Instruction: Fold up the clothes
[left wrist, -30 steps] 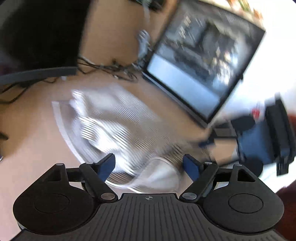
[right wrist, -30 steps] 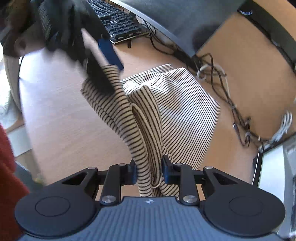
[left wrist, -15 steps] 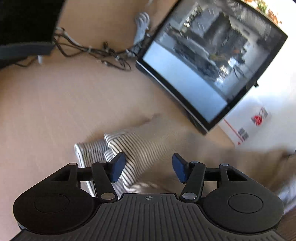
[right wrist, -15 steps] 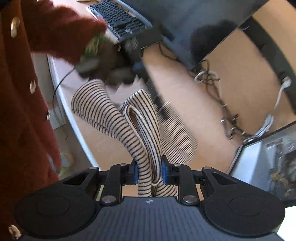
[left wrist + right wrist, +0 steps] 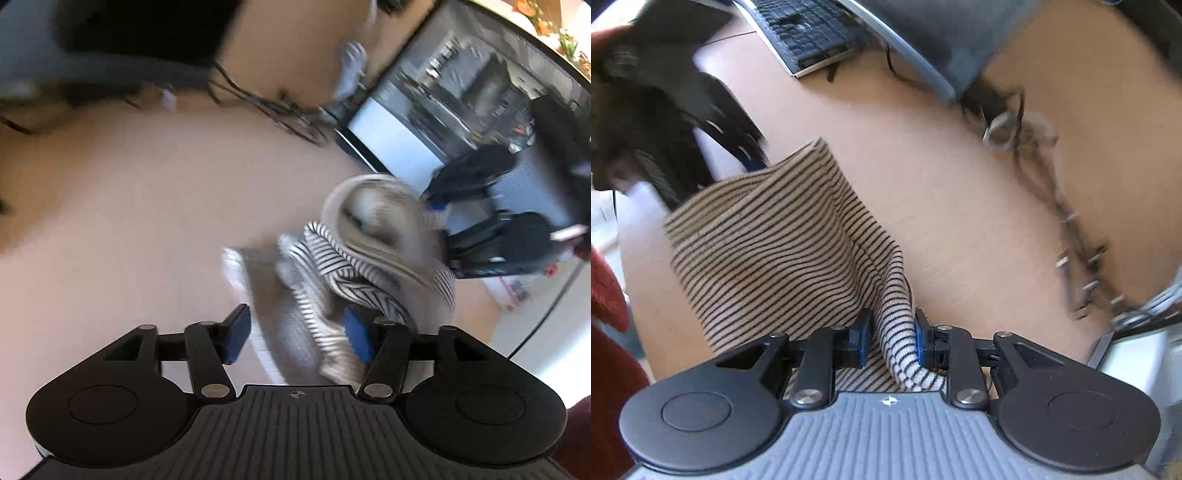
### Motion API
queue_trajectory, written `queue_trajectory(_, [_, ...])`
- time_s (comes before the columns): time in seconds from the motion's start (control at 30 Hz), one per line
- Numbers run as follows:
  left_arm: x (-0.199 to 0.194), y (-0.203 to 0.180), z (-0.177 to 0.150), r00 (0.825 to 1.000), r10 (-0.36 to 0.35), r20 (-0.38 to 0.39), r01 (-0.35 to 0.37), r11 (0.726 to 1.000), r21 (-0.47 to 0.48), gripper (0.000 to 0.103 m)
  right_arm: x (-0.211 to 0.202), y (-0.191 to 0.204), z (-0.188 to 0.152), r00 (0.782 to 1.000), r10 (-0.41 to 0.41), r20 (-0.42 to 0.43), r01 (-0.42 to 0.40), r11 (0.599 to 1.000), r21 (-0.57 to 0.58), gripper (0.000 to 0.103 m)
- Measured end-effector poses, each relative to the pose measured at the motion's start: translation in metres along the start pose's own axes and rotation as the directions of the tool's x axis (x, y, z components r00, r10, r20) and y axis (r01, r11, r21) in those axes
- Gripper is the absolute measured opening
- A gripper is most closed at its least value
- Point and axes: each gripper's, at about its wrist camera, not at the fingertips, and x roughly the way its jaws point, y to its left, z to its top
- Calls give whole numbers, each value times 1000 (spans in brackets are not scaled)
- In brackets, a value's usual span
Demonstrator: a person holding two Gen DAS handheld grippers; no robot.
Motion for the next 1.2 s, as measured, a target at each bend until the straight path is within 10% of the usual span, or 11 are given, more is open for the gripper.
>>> queue_trajectory(0.17, [-53,-19,21,988,66,141,-75,996,58,73,12,-33,-13,990,121,69,-132,976,174,25])
queue_trajectory(0.3, [-57,-50,42,979,-46,198,15,988,156,81,11,-35,-24,984,136,117,-156,970,185,28])
queue_trajectory(0.4, [-25,-67,47,987,-115,117,86,971,224,84,15,-36,-28,981,125,151,-153,970,188,28])
queue_trajectory(0.63, [50,-65,39,997,16,-75,3,968,253,81,4,-46,-34,969,67,238,-125,963,237,34])
queue_trajectory(0.77, [57,-57,44,997,31,-73,-14,976,218,81,-29,-56,-43,948,-92,304,-11,946,323,47])
queue_trajectory(0.9, [63,-46,48,996,50,-71,-38,986,164,81,-56,-58,-53,914,-155,375,1,925,380,35])
queue_trajectory(1.2, [65,-25,50,986,143,-83,-128,978,166,94,18,-47,-55,961,-56,271,-81,879,470,36])
